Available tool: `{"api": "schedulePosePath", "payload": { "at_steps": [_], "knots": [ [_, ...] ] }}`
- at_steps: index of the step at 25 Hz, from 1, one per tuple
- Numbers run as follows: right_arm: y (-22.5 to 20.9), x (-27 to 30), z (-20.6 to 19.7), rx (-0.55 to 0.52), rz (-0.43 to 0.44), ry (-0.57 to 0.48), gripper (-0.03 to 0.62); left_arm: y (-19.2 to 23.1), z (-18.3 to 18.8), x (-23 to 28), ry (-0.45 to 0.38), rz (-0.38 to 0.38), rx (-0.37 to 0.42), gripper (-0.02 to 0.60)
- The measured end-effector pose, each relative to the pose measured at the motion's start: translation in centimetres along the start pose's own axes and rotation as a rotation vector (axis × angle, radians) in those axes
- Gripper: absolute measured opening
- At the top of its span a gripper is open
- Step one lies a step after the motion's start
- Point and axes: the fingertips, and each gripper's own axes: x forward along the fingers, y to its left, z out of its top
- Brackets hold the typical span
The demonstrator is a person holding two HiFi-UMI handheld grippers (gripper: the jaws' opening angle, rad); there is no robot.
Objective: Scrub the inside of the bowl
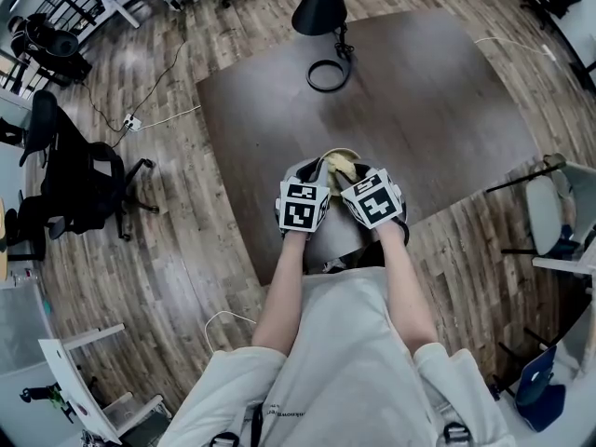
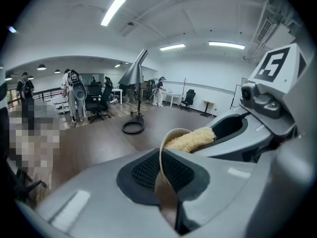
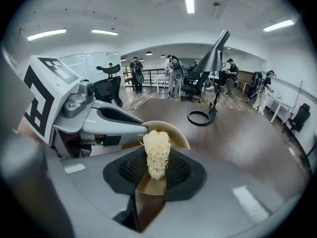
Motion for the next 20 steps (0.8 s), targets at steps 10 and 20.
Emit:
{"api": "schedulePosePath", "payload": {
  "at_steps": [10, 20],
  "knots": [
    [-2.1, -0.4, -0.6, -0.031, -0.111, 0.023, 0.114, -0.2, 0.2, 0.4, 0.010, 0.002, 0.038, 0.017],
    [-1.2, 0.5, -2.1, -0.184, -0.120, 0.166, 0.114, 1.9, 0.1, -0.5, -0.003, 0.060, 0.022, 0.020]
  ]
}}
